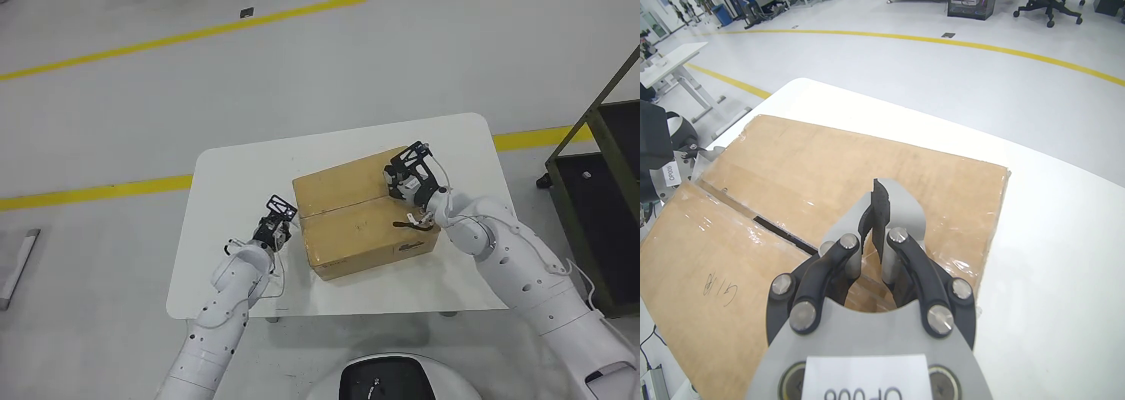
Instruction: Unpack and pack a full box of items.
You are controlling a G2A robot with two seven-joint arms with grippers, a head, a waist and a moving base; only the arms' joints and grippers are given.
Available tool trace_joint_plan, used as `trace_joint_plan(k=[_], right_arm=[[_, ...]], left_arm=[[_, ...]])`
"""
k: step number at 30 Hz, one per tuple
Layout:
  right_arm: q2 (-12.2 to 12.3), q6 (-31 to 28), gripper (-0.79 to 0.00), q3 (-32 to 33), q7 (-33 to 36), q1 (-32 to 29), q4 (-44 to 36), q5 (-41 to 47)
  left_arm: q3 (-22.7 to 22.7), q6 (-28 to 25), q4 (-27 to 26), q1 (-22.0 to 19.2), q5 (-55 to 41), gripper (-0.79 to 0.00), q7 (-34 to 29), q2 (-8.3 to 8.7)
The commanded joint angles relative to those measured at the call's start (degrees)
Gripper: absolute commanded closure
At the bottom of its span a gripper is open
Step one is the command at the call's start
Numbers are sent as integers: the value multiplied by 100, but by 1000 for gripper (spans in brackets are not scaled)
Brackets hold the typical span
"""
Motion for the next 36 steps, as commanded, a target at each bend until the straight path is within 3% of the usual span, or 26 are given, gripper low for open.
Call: trace_joint_plan(k=[1, 4, 7, 9, 13, 15, 16, 18, 22, 28, 36], right_arm=[[-7, -1, 0, -11, -1, -2, -4, -1], [-20, 6, 0, -20, 2, 7, 1, 5], [-32, 12, 0, -26, 0, 19, 18, 1], [-38, 2, 0, -31, 5, 26, 28, -4], [-53, 0, 0, -38, 0, 37, 30, 0], [-61, 6, 0, -41, 4, 47, 29, -3], [-64, 7, 0, -42, 5, 54, 20, -9], [-68, 7, 0, -36, 15, 62, 8, -16], [-67, -16, 0, -2, 66, 64, 38, -34], [-57, -29, 0, 81, 95, 70, 81, -80], [-71, -25, 0, 61, 112, 57, 51, -169]], left_arm=[[-68, -47, -77, 67, 7, 0, -2, 16], [-216, -127, -234, 210, 8, 0, -27, 52], [-383, -148, -441, 381, 78, -62, -113, 95], [-489, -200, -590, 504, 67, 0, -129, 119], [-631, -338, -763, 696, 77, -12, -209, 155], [-690, -416, -796, 757, 27, -215, -283, 165], [-721, -434, -802, 787, 14, -354, -320, 170], [-786, -522, -820, 840, -46, -785, -387, 181], [-892, -770, -892, 912, -3, -785, -594, 214], [-890, -949, -861, 1027, -78, -785, -406, 217], [-440, -827, -188, 593, -131, -785, 204, 78]])
